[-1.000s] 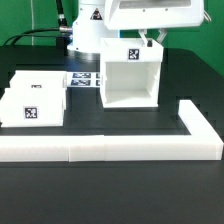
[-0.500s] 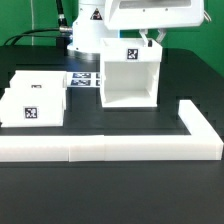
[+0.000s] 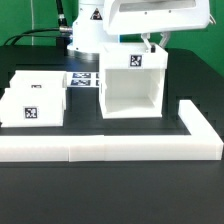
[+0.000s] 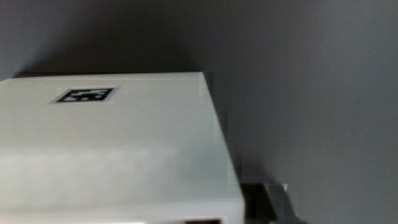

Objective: Assemble drawer

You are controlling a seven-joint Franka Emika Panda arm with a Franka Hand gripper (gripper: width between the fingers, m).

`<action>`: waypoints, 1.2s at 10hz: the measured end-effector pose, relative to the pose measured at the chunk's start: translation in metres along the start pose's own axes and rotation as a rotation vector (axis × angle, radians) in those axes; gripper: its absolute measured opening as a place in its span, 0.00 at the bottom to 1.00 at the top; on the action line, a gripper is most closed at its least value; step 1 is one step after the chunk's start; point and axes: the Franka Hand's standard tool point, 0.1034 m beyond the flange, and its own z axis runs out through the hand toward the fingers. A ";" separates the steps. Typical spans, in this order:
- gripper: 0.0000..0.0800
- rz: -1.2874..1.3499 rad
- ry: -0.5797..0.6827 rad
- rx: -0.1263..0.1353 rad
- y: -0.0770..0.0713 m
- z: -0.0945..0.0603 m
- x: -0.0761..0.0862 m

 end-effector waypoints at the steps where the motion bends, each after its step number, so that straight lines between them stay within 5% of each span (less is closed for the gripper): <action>1: 0.05 -0.009 0.019 0.004 0.001 0.001 0.017; 6: 0.05 -0.022 0.119 0.011 0.011 0.003 0.092; 12: 0.05 0.157 0.135 0.029 0.008 0.000 0.096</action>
Offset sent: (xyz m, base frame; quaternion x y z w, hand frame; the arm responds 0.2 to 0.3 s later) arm 0.0509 -0.0060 -0.0199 -0.0042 0.0152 -0.0046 0.9999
